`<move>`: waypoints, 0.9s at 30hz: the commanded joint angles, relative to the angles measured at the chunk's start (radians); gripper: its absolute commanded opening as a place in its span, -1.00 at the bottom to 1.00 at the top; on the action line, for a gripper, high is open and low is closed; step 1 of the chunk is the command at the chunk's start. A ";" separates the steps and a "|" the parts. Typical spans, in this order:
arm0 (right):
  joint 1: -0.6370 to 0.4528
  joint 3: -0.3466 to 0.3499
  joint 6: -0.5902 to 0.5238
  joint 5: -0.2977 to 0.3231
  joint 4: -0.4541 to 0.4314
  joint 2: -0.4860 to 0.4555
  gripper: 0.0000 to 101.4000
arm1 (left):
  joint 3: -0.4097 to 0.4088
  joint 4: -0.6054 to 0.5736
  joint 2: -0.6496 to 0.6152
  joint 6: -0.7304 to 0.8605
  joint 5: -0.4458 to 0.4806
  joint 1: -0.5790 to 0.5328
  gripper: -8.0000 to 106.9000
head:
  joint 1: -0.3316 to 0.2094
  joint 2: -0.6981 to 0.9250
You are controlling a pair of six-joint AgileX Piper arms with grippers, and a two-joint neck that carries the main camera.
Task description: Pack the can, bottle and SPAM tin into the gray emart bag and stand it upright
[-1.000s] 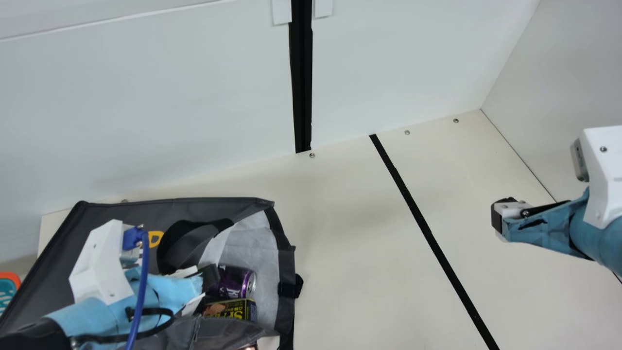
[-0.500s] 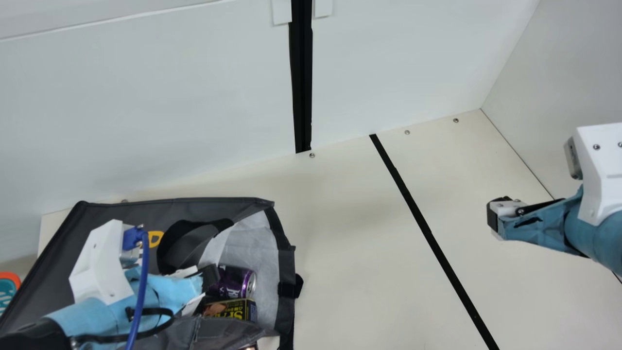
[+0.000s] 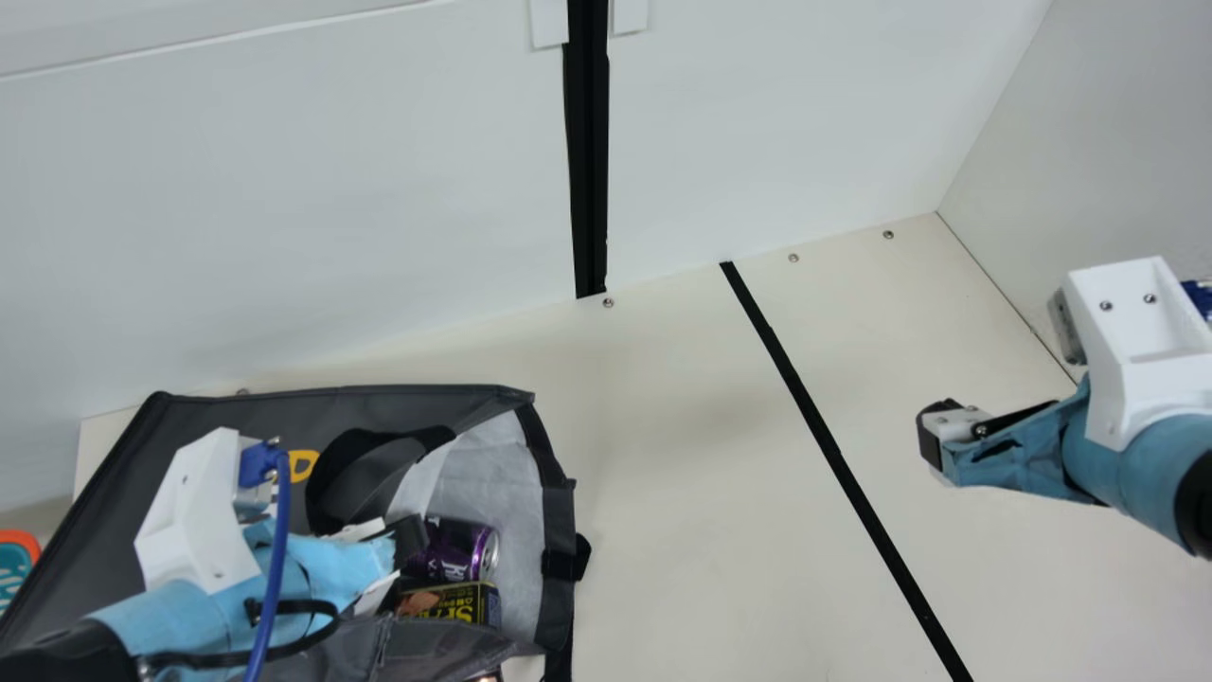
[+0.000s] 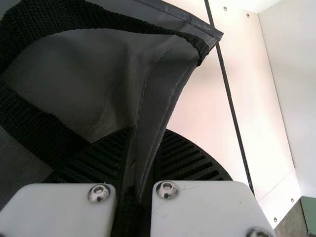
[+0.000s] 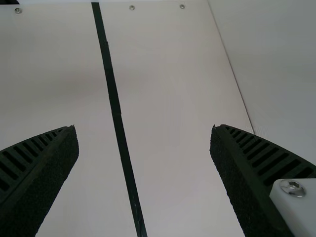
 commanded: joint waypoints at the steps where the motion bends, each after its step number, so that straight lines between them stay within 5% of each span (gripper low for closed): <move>1: -0.012 0.020 -0.047 -0.024 0.037 0.001 0.87 | 0.000 0.000 0.000 0.000 0.000 0.000 -1.00 | -0.023 -0.001; 16: -0.103 0.136 -0.347 -0.140 0.273 0.036 0.87 | 0.000 0.000 0.000 0.000 0.000 0.000 -1.00 | -0.023 -0.001; 27: -0.149 0.194 -0.503 -0.149 0.431 0.091 0.87 | 0.000 0.000 0.000 0.000 0.000 0.000 -1.00 | -0.023 -0.001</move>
